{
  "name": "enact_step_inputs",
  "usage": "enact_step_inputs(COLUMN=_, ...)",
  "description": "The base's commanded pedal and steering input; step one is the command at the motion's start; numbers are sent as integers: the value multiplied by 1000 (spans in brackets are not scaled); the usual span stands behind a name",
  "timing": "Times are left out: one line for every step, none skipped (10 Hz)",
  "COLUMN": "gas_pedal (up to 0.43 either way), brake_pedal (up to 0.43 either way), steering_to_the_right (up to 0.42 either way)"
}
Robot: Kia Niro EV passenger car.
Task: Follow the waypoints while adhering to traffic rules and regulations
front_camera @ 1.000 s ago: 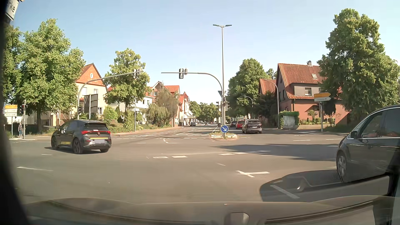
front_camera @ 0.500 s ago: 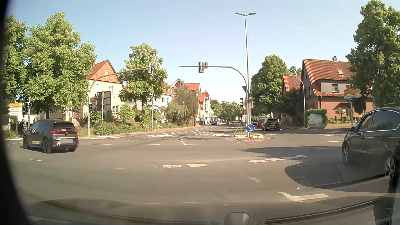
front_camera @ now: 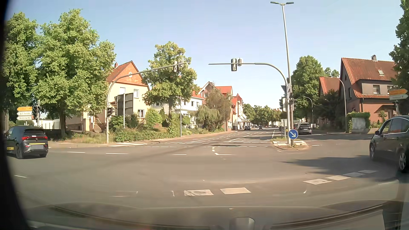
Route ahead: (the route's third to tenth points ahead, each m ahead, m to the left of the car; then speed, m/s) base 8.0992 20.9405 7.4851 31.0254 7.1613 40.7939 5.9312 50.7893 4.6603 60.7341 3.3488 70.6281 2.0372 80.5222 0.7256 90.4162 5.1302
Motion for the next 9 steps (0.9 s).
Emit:
enact_step_inputs(gas_pedal=189, brake_pedal=6, steering_to_the_right=-216)
enact_step_inputs(gas_pedal=177, brake_pedal=6, steering_to_the_right=-227)
enact_step_inputs(gas_pedal=177, brake_pedal=6, steering_to_the_right=-235)
enact_step_inputs(gas_pedal=169, brake_pedal=6, steering_to_the_right=-243)
enact_step_inputs(gas_pedal=169, brake_pedal=6, steering_to_the_right=-252)
enact_step_inputs(gas_pedal=169, brake_pedal=6, steering_to_the_right=-263)
enact_step_inputs(gas_pedal=150, brake_pedal=6, steering_to_the_right=-280)
enact_step_inputs(gas_pedal=138, brake_pedal=6, steering_to_the_right=-289)
enact_step_inputs(gas_pedal=138, brake_pedal=6, steering_to_the_right=-297)
